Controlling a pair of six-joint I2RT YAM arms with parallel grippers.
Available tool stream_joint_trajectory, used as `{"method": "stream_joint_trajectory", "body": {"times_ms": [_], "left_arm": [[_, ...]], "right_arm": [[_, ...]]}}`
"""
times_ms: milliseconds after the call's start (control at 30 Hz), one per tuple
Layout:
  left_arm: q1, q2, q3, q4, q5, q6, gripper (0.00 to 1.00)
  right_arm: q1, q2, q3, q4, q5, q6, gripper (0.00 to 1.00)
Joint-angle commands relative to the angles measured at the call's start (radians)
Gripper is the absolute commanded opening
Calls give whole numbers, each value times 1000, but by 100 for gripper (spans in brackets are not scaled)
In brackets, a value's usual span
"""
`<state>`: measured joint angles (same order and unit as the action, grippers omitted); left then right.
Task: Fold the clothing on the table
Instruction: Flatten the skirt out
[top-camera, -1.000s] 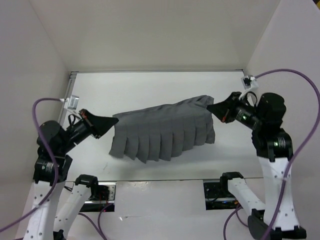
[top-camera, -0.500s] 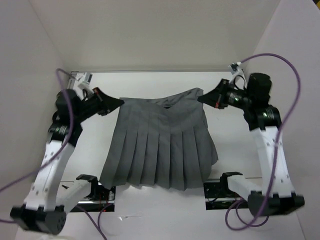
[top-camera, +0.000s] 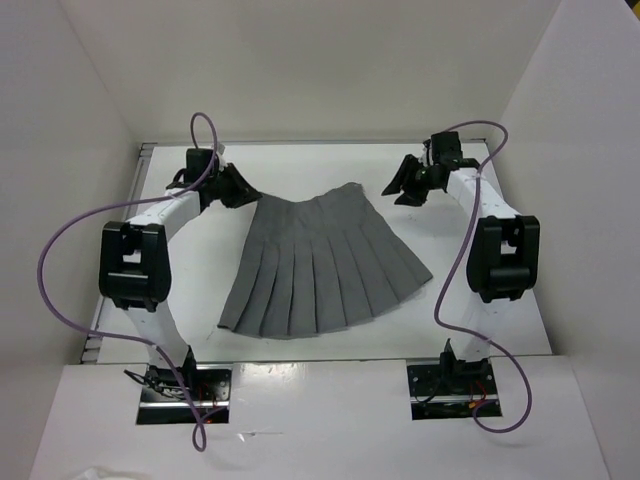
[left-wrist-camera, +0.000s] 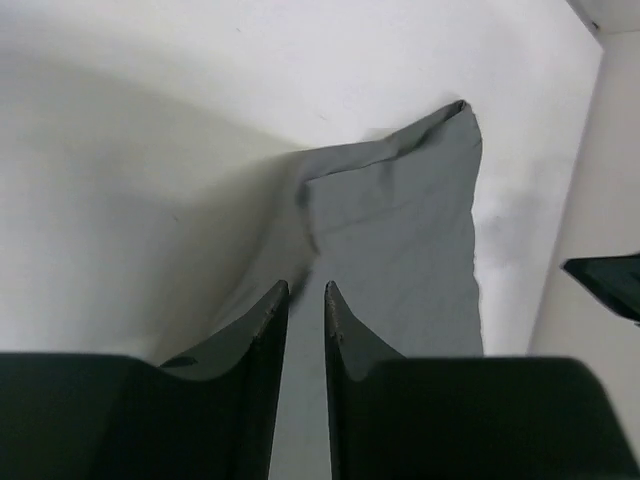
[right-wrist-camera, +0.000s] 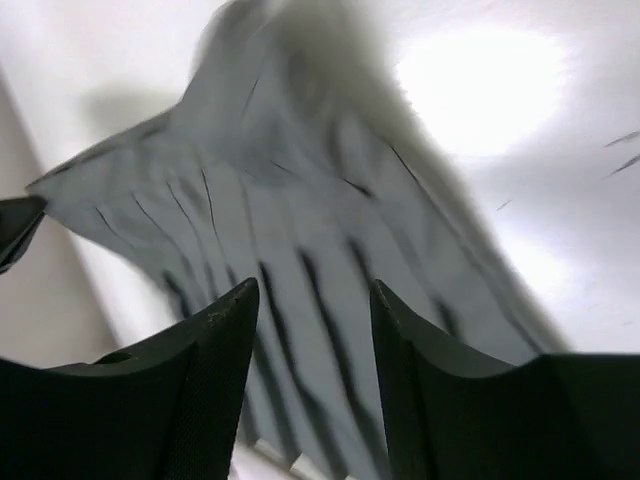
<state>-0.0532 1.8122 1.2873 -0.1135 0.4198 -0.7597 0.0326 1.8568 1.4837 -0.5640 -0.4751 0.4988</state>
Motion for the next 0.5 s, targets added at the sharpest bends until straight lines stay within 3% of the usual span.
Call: {"method": "stream_joint_trajectory", "body": {"times_ms": [0,133,367,467], "left_arm": [[10,38,64,121,-41,-27,30],[19,93,86,121,-81,-18,59],[41,134,63,86,-101,-9,66],[41,93,15,35,-138,17,66]], "right_arm": [[19,-31,87,108,176,-58,55],[82,-24,127,75,279,-147,56],[159,165,270,-51,279,-232,55],[170,199,259,-65,305,-220,38]]}}
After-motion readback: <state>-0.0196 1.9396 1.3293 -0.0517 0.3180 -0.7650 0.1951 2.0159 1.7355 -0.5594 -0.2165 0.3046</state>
